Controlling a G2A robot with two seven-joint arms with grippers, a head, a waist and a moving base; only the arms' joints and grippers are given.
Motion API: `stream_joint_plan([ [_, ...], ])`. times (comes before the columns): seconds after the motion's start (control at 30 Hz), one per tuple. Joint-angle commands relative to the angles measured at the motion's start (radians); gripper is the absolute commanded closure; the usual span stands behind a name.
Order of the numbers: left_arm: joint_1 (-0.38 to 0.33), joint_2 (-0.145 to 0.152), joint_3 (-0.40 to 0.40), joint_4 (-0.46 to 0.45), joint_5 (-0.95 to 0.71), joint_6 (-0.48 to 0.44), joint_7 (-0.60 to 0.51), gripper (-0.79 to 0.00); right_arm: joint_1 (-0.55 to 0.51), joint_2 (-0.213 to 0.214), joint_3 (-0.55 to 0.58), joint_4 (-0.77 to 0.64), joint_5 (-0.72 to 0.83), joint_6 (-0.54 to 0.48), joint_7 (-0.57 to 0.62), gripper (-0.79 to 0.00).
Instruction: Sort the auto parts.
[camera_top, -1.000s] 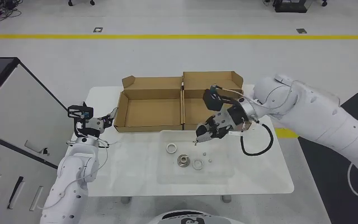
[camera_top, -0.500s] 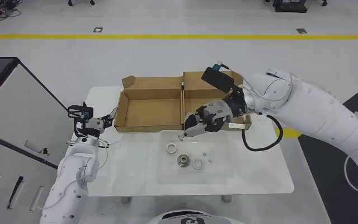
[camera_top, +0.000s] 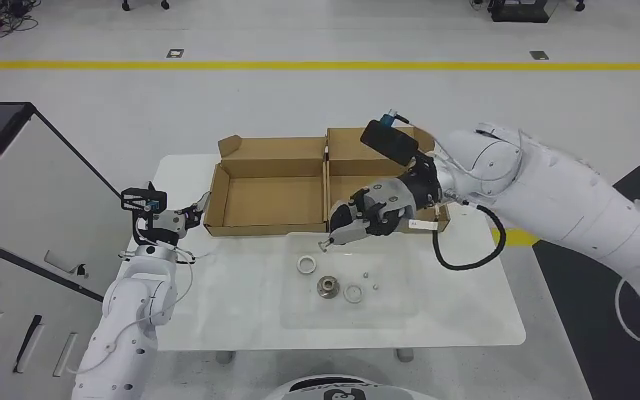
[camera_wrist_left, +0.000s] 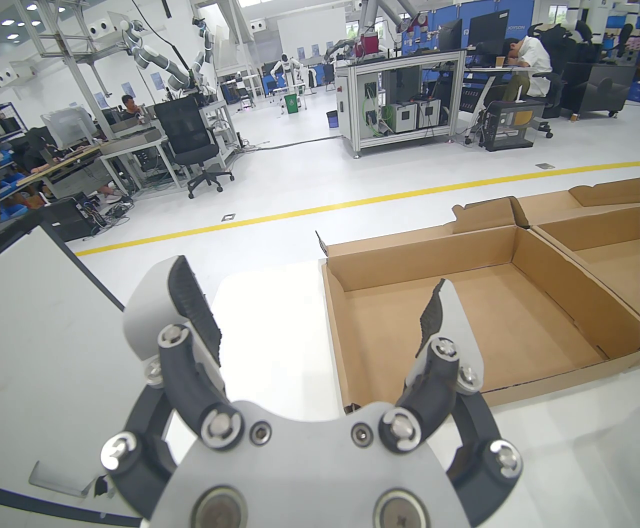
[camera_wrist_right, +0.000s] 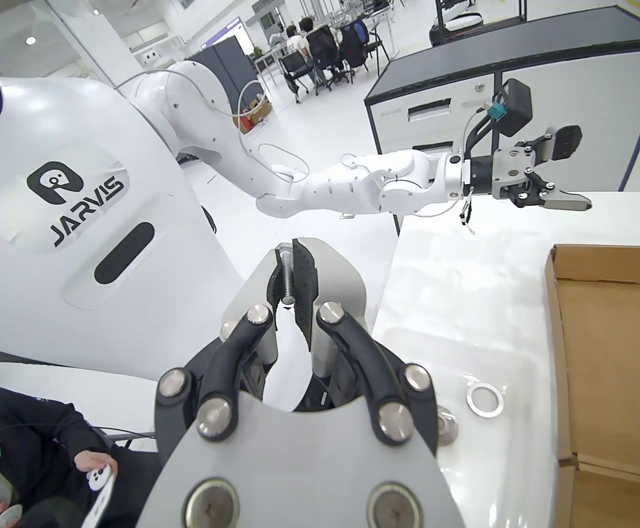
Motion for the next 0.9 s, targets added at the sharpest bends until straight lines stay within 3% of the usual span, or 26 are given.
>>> stream_joint_plan([
  [0.0,0.000,0.000,0.000,0.000,0.000,0.000,0.000,-0.785,-0.007,0.000,0.012,-0.008,-0.003,0.006,-0.021,0.000],
  [0.13,0.000,0.000,0.000,0.000,0.000,0.000,0.000,-0.785,-0.060,0.003,0.087,-0.073,0.109,-0.031,-0.095,0.000],
  [0.37,0.000,0.000,0.000,0.000,0.000,0.000,0.000,-0.785,-0.183,-0.006,0.250,-0.195,0.317,-0.031,-0.031,0.000],
  [0.6,0.000,0.000,0.000,0.000,0.000,0.000,0.000,-0.785,-0.273,-0.048,0.367,-0.300,0.430,-0.031,-0.031,0.000],
  [0.87,0.000,0.000,0.000,0.000,0.000,0.000,0.000,-0.785,-0.318,-0.105,0.414,-0.328,0.499,-0.018,-0.018,0.000],
])
